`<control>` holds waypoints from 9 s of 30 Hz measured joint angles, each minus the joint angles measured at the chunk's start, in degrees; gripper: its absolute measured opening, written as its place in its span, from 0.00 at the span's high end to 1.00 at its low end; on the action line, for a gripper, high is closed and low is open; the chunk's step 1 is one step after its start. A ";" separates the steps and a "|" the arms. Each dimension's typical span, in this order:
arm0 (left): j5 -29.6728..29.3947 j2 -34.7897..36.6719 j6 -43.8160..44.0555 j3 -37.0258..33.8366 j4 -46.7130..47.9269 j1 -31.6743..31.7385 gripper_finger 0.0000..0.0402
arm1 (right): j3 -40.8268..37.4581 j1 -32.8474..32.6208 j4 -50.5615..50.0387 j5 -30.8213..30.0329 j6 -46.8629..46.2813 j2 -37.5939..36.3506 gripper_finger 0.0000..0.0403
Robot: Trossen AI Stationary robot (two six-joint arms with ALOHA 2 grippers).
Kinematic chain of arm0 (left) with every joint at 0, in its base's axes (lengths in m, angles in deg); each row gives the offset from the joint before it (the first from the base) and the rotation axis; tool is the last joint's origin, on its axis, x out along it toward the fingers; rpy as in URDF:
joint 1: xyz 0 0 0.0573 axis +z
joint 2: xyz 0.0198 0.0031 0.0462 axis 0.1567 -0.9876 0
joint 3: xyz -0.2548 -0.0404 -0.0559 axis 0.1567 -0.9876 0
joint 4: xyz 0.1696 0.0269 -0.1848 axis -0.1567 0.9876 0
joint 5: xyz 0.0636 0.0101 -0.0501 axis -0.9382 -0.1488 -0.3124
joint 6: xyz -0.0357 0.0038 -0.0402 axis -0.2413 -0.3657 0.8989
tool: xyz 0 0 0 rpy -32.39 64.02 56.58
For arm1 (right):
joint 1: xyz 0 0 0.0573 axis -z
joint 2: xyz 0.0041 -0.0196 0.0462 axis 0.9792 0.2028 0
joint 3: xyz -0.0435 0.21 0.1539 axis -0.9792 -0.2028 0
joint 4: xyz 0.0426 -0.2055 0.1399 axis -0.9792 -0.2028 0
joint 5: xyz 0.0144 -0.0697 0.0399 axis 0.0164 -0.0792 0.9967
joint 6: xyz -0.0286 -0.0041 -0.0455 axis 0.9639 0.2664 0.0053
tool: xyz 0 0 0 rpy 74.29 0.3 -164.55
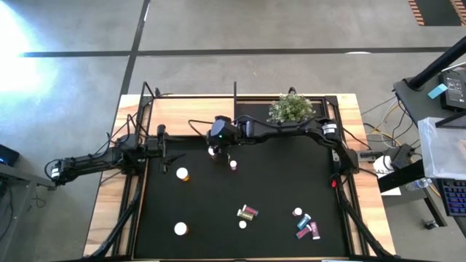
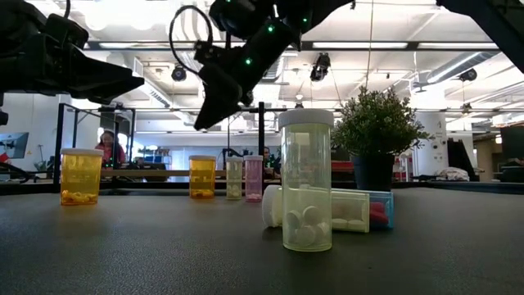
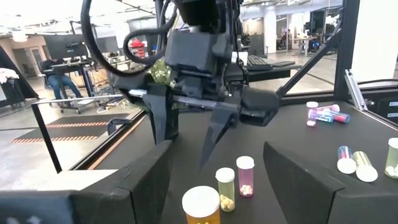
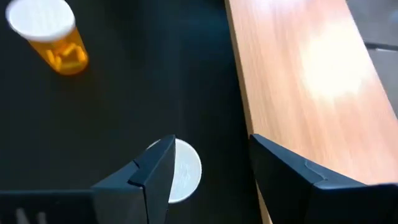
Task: Pick and place medicine bottles onto shelf by color
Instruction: Put the top orange medicine bottle on the shelf
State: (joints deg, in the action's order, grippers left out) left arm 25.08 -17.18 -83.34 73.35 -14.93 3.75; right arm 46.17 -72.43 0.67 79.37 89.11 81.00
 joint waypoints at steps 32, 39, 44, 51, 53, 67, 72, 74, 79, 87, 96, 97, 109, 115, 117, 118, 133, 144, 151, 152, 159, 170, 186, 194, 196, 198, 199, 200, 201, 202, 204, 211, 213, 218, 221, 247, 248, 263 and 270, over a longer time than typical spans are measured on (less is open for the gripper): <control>0.00 -0.01 0.00 0.00 0.00 -0.01 0.41 | 0.12 -0.35 1.25 2.32 -16.66 1.86 0.37; 0.01 0.00 -0.01 -0.01 0.00 0.01 0.41 | 0.05 -0.37 -1.77 -0.71 -17.02 3.08 0.32; 0.00 0.00 0.00 -0.02 0.00 0.01 0.41 | 0.05 -0.36 -0.99 -0.71 -16.80 4.20 0.31; 0.01 0.06 0.00 -0.01 0.00 -0.01 0.41 | 0.10 -0.24 -0.70 -0.65 -16.78 4.87 0.31; 0.00 0.07 0.00 -0.02 0.00 0.01 0.41 | 0.14 -0.24 -0.66 -0.64 -16.78 4.98 0.31; 0.00 0.09 0.00 -0.01 0.00 -0.01 0.41 | 3.32 -0.20 -1.80 -0.88 -15.07 4.96 0.31; 0.00 0.09 0.00 0.00 0.00 0.01 0.41 | 3.88 -0.20 -3.90 -0.85 -14.79 4.96 0.31; 0.00 0.09 0.00 0.00 0.00 0.01 0.41 | 3.50 -0.20 -4.18 -0.57 -14.60 4.96 0.31; 0.00 0.11 0.00 0.00 0.00 -0.01 0.41 | 3.22 -0.22 -4.29 2.44 -15.58 5.12 0.31; 0.00 0.11 0.00 0.00 0.00 0.01 0.41 | 3.05 -0.22 -4.11 2.55 -16.18 5.31 0.31; 0.00 0.11 0.00 -0.01 -0.01 0.00 0.41 | 2.25 -0.22 -4.15 2.45 -16.19 5.40 0.31; 0.00 0.11 0.00 -0.02 0.00 0.01 0.41 | 2.18 -0.22 -4.14 2.44 -16.19 5.40 0.31; 0.00 0.11 0.00 -0.01 0.00 0.00 0.41 | 0.45 -0.22 -2.34 2.38 -13.96 5.40 0.32; 0.00 0.11 0.00 0.00 0.00 0.00 0.41 | 0.42 -0.22 -2.12 2.38 -13.25 5.40 0.41; 0.00 0.11 0.00 -0.02 -0.02 -0.01 0.41 | 0.42 -0.22 -2.14 2.38 -13.19 5.40 0.45; 0.00 0.11 0.00 -0.02 0.00 0.01 0.41 | 0.42 -0.22 -2.12 2.38 -13.19 5.40 0.47; 0.00 0.11 0.00 0.00 -0.01 0.00 0.41 | 4.62 -0.21 -5.29 2.38 -13.05 5.05 0.48; 0.00 0.11 0.00 0.00 0.00 0.00 0.41 | 13.73 0.79 -12.97 2.41 -5.78 4.90 0.48; 0.00 0.11 0.00 -0.01 -0.01 -0.01 0.41 | 15.22 4.51 -13.10 2.38 -3.93 4.85 0.48; 0.00 0.11 0.00 -0.01 0.00 0.00 0.41 | 15.22 5.11 -13.09 2.39 -4.06 4.85 0.48; 0.00 0.11 0.00 0.00 -0.02 -0.01 0.41 | 14.96 8.81 -10.29 2.42 -3.07 5.23 0.48; 0.00 0.09 0.00 0.00 0.00 0.00 0.41 | 14.22 11.84 -9.68 4.75 0.29 5.36 0.48; 0.00 0.09 0.00 -0.02 0.00 0.00 0.41 | 11.07 12.04 -7.06 6.92 2.51 5.38 0.48; 0.00 0.09 0.00 -0.01 -0.01 0.01 0.41 | 10.55 12.04 -7.18 7.76 5.85 5.38 0.48; 0.00 0.09 0.00 -0.02 0.00 -0.01 0.41 | 10.35 12.04 -7.30 8.80 6.37 5.40 0.48; 0.00 0.09 0.00 0.00 0.00 0.00 0.41 | 10.06 12.02 -7.11 8.86 6.35 5.40 0.48; 0.00 0.09 0.00 -0.02 0.00 0.01 0.41 | 9.88 12.02 -7.01 8.87 6.35 5.40 0.48; 0.00 0.09 0.00 -0.02 0.00 0.01 0.41 | 9.72 12.02 -6.87 8.87 6.35 5.40 0.48; 0.00 0.09 0.00 0.00 0.00 -0.01 0.41 | 9.58 12.02 -6.86 8.87 6.32 5.40 0.48; 0.00 0.09 0.00 -0.01 0.00 0.00 0.41 | 9.49 12.02 -6.87 8.89 6.34 5.40 0.48; 0.00 0.09 0.00 0.00 0.00 0.00 0.41 | 9.31 12.02 -6.78 8.89 6.35 5.40 0.48; 0.00 0.09 0.00 -0.02 0.00 -0.01 0.41 | 9.17 12.02 -6.52 8.87 6.39 5.40 0.47; 0.00 0.09 0.00 0.00 0.00 -0.01 0.41 | 9.14 12.02 -6.10 8.87 6.41 5.40 0.46; 0.00 0.09 0.00 -0.02 0.00 -0.01 0.41 | 9.06 12.06 -4.79 8.75 6.37 5.40 0.46; 0.00 0.09 0.00 0.00 -0.02 0.01 0.41 | 9.06 12.07 -4.45 8.39 6.36 5.40 0.45; 0.00 0.09 0.00 0.00 0.00 0.01 0.41 | 9.88 17.07 -4.14 8.53 3.29 5.40 0.39; 0.01 0.09 0.00 0.00 0.00 0.00 0.41 | 10.13 17.07 -4.12 8.38 3.34 5.40 0.40; 0.00 0.09 0.00 -0.02 0.00 0.01 0.41 | 18.19 15.34 -11.59 6.81 -10.80 5.40 0.41; 0.00 0.09 0.00 -0.01 0.00 0.01 0.41 | 19.79 12.34 -17.27 2.37 -16.53 5.40 0.43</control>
State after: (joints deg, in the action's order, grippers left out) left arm 25.08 -17.08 -83.34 73.34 -14.93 3.76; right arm 65.96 -60.09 -16.60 81.74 72.58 86.40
